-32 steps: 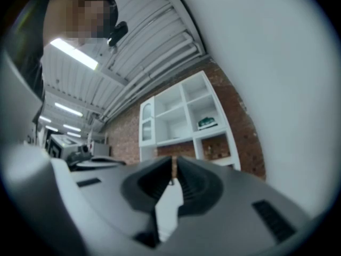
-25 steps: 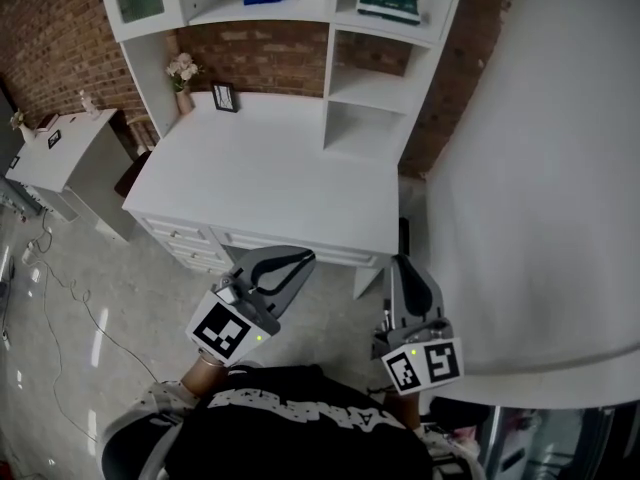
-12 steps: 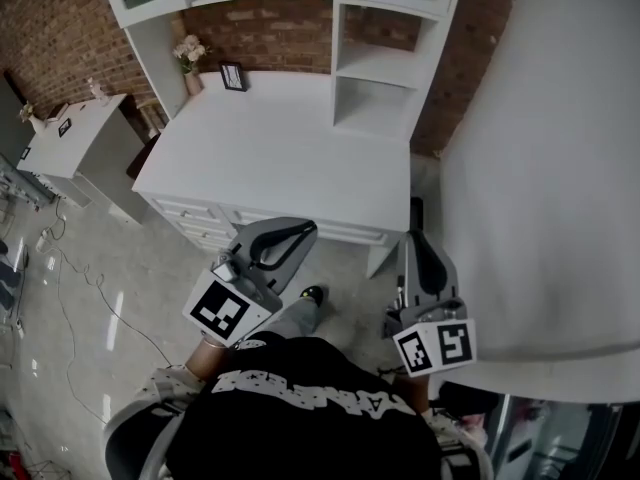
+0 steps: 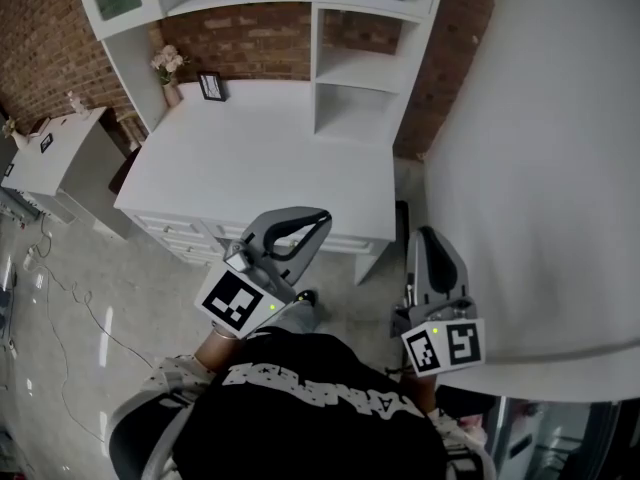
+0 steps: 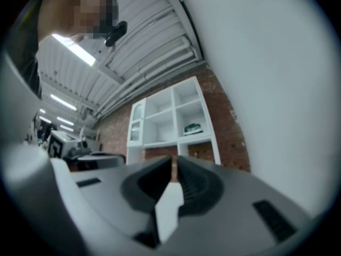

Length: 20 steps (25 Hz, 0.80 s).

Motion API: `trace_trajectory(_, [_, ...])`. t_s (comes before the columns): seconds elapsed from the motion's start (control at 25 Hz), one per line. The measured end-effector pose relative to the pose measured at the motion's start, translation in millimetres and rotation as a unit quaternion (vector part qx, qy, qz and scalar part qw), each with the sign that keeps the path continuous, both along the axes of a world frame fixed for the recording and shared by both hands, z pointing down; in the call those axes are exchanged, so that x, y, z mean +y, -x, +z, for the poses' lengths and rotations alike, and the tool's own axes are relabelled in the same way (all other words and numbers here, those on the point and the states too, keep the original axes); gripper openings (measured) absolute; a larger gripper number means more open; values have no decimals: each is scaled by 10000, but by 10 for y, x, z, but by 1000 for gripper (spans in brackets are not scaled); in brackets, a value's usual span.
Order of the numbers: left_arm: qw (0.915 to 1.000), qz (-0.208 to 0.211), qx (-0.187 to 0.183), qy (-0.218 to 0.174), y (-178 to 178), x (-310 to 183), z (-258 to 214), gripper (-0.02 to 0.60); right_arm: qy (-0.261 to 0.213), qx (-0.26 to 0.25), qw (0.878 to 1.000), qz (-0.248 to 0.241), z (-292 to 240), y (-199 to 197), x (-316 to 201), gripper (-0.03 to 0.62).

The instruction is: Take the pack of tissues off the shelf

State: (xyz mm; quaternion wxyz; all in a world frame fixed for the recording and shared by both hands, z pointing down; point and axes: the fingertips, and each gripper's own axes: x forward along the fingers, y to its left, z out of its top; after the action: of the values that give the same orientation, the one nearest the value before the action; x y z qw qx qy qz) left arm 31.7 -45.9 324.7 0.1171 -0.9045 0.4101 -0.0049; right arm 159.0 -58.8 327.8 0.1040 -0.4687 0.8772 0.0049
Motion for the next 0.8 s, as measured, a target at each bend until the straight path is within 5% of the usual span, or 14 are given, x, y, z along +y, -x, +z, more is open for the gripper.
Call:
trace_trajectory(0.4, [9989, 190, 267, -332, -10, -556, -96, 35, -173, 264, 9992, 256, -97, -31, -462, 32])
trace_trajectory(0.56, [9984, 162, 514, -161, 99, -796, -91, 35, -129, 329, 9990, 259, -91, 33, -672, 34])
trace_trajectory(0.8, [9985, 94, 454, -279, 232, -1131, -163, 35, -392, 573, 9971, 310, -200, 123, -920, 34])
